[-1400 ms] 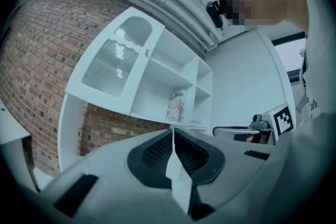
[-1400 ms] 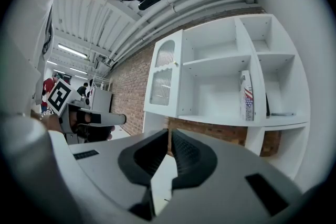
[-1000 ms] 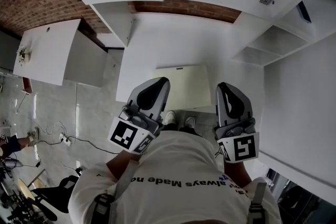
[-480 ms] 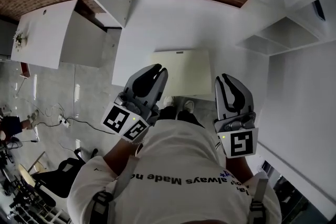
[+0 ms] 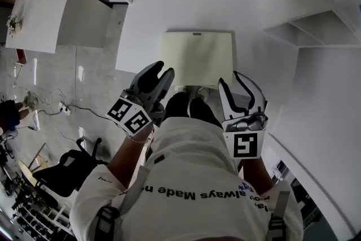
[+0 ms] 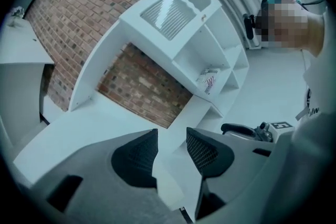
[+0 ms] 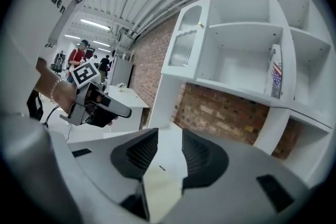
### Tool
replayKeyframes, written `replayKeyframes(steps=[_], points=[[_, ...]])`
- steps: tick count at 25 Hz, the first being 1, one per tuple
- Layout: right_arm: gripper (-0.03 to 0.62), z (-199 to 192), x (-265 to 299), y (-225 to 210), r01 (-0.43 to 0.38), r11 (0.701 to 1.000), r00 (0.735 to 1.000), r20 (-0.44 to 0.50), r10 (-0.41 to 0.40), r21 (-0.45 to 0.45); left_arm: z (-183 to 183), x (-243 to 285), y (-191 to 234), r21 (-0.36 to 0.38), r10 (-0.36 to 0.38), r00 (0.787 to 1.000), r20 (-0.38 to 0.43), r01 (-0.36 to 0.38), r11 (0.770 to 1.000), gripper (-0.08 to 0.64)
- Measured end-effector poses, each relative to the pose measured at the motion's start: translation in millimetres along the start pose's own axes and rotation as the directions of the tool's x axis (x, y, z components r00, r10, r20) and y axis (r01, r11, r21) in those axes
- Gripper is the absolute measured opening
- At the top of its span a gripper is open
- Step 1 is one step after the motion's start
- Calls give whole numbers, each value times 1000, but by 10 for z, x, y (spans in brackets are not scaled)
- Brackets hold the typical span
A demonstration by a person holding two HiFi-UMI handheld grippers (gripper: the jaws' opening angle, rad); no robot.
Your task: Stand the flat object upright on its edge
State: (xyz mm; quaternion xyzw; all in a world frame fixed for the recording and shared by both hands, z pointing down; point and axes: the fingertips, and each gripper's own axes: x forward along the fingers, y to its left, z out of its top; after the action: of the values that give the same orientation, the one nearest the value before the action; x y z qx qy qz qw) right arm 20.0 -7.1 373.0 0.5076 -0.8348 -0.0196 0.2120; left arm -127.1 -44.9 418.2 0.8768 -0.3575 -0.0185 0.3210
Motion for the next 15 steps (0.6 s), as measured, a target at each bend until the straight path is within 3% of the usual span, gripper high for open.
replayKeyframes(steps=[8, 15], points=[[200, -510, 257, 442, -133, 985, 986, -118, 120, -109, -690, -128, 523, -158, 54, 992, -112, -71, 985, 196], [254, -990, 545, 856, -223, 947, 965, -191, 180, -232, -1227, -233, 981, -270, 65, 983, -172, -111, 956, 238]])
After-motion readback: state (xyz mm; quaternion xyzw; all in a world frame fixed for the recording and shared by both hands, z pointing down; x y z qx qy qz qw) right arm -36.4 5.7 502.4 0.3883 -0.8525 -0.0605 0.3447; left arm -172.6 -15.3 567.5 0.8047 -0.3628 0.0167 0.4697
